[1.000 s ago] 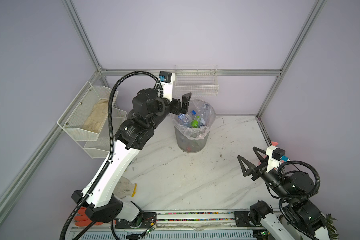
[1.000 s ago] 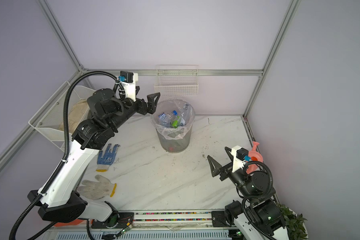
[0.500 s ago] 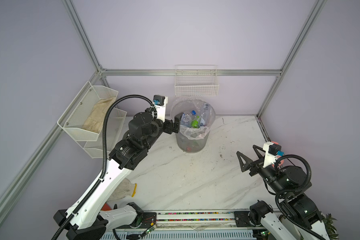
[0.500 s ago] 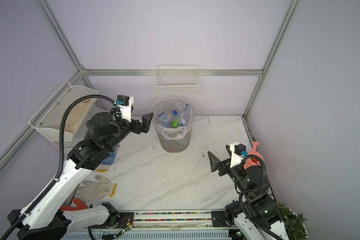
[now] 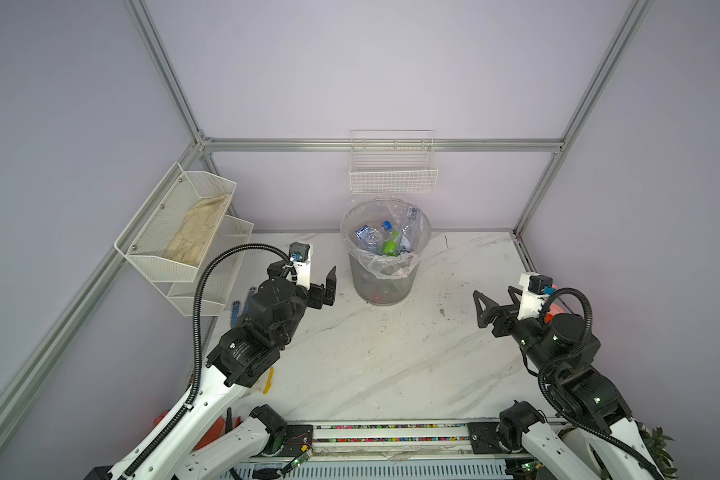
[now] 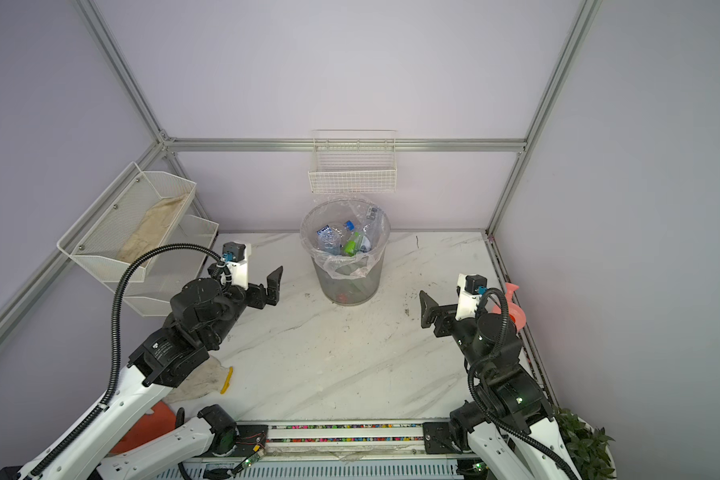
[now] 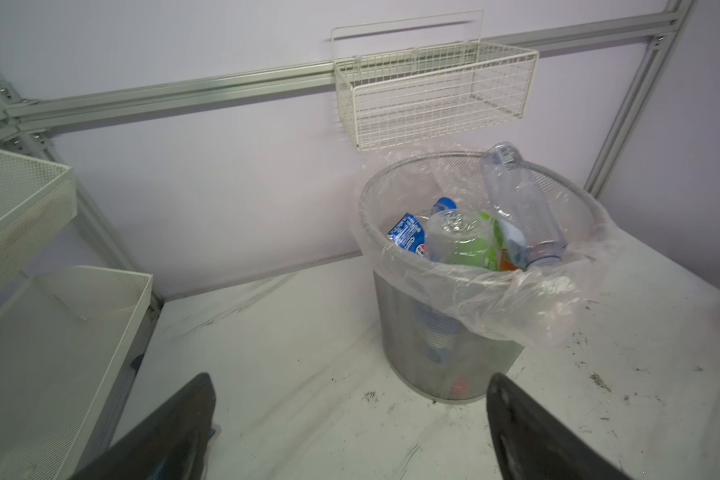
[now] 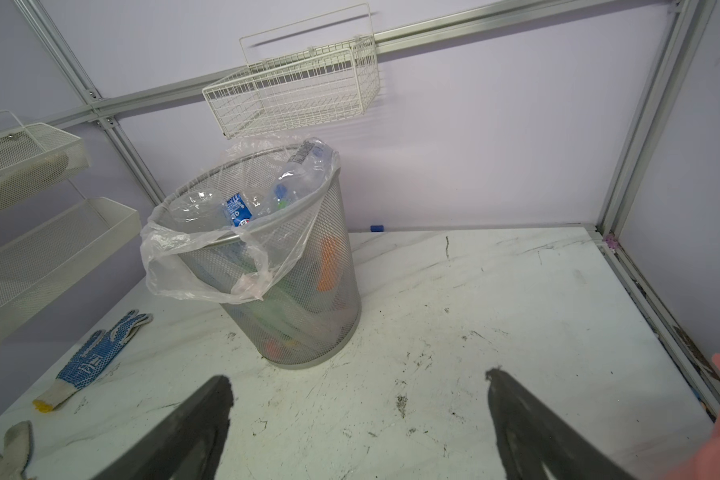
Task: Throw the plastic bottles in the bin
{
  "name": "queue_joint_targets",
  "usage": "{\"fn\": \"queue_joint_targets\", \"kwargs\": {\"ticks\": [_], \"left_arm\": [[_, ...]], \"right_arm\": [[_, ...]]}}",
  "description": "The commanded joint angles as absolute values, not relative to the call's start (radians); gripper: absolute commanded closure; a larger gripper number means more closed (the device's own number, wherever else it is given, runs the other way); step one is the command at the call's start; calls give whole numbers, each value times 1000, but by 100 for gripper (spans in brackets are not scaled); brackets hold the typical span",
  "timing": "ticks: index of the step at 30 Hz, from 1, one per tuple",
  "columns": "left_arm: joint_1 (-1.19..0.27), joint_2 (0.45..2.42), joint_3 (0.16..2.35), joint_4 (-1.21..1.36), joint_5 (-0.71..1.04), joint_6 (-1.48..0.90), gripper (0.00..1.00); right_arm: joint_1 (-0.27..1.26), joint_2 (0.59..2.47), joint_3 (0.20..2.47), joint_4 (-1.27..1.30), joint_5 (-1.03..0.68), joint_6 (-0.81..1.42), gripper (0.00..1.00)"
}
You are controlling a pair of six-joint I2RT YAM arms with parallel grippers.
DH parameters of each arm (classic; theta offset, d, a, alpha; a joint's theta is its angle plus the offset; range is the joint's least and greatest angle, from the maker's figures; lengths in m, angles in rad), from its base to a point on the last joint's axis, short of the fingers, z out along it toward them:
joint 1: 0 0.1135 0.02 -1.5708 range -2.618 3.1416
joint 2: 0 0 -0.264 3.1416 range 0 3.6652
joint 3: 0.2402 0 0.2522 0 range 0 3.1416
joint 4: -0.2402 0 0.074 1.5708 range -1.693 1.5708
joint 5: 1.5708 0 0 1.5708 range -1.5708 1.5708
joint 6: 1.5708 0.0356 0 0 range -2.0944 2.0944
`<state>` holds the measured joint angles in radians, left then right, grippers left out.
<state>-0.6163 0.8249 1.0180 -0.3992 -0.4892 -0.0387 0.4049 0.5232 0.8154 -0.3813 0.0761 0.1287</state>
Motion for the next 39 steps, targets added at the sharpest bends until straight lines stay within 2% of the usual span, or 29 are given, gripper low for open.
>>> {"fn": "queue_joint_targets", "kwargs": {"ticks": [1, 13, 17, 23, 39], "left_arm": [[-615, 777, 915, -367, -637, -34, 0], [-613, 670, 727, -433, -825, -81, 0], [-611, 640, 685, -439, -858, -109, 0], [-606, 615, 620, -435, -884, -148, 0], [-593, 713, 522, -381, -942, -245, 0]], "right_arm": [[409, 542, 842, -375, 100, 137, 3], [408, 563, 762, -235, 94, 158, 3], [409, 612, 743, -214, 144, 192, 3], [409, 630, 701, -141, 126, 189, 3], [408, 617, 586, -51, 346, 189, 3]]}}
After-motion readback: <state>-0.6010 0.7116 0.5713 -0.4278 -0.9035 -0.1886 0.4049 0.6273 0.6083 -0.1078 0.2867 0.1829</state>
